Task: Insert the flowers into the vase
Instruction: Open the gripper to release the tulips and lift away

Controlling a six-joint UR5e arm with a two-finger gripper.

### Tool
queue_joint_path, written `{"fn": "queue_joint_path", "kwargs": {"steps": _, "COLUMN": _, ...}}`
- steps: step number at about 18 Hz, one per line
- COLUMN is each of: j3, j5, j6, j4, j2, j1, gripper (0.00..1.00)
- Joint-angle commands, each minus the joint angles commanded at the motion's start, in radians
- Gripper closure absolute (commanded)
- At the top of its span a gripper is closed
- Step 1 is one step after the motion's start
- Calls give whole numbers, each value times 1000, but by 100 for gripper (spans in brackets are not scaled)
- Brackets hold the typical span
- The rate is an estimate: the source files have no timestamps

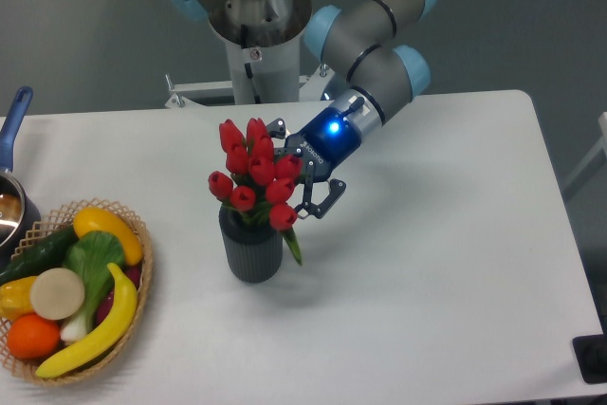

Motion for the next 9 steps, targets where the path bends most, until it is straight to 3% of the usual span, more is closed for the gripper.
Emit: {"fn": "queue_joint_path", "kwargs": {"steps": 9, "j3": -2, "j5": 89, "j6": -3, "j4": -5, "j2": 49, "j1": 32, "gripper": 0}}
